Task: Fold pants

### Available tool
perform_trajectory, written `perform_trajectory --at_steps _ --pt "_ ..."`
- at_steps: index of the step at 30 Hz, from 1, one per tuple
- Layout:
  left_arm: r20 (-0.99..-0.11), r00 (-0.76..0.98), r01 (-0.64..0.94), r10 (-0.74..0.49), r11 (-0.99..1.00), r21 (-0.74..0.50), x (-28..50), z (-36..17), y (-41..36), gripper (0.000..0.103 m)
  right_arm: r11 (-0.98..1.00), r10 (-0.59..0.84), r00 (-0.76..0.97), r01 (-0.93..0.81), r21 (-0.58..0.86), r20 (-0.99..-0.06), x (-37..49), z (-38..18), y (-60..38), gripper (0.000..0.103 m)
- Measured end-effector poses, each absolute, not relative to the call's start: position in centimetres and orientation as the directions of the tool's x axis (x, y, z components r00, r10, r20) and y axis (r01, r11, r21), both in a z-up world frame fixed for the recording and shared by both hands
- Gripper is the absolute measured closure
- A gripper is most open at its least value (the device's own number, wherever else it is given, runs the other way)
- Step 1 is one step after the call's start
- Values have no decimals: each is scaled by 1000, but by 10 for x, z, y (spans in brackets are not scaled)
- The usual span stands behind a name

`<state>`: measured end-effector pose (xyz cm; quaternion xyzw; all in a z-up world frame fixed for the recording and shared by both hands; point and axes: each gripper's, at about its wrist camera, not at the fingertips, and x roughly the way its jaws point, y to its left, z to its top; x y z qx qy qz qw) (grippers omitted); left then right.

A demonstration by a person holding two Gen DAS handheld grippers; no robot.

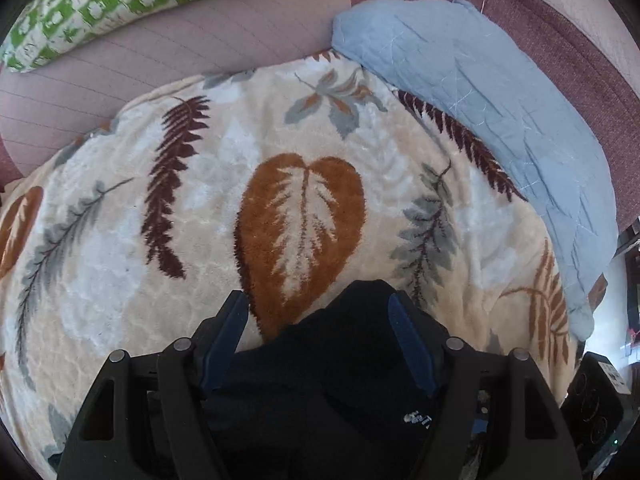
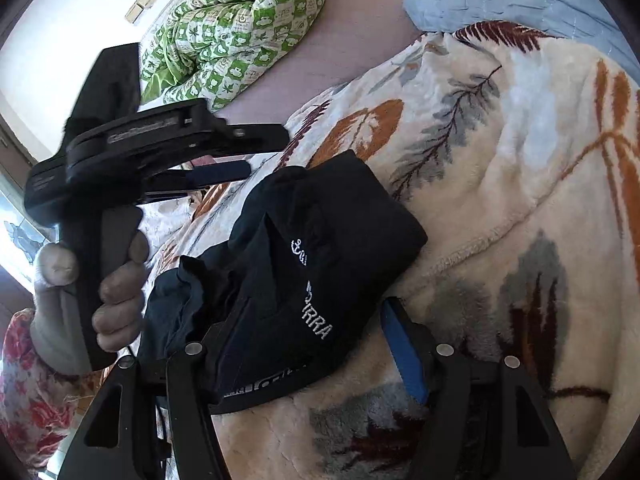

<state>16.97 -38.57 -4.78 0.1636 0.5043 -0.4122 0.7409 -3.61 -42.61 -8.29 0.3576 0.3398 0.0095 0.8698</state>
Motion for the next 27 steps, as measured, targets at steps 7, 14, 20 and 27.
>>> perform_trajectory --at_steps 7,14,20,27 --pt "-923 31 844 -383 506 -181 164 -79 -423 31 703 305 777 206 680 -551 -25 -89 -427 32" --pt "-951 127 894 -281 448 -13 137 -86 -440 59 623 316 790 245 743 -525 -29 -102 -440 69" --pt "-923 125 887 -364 458 -60 130 -51 -418 82 585 350 804 213 782 -480 -33 -100 -441 85" --pt "-856 145 861 -496 490 -138 129 3 -373 82 691 318 821 142 709 -475 -37 -54 -419 86"
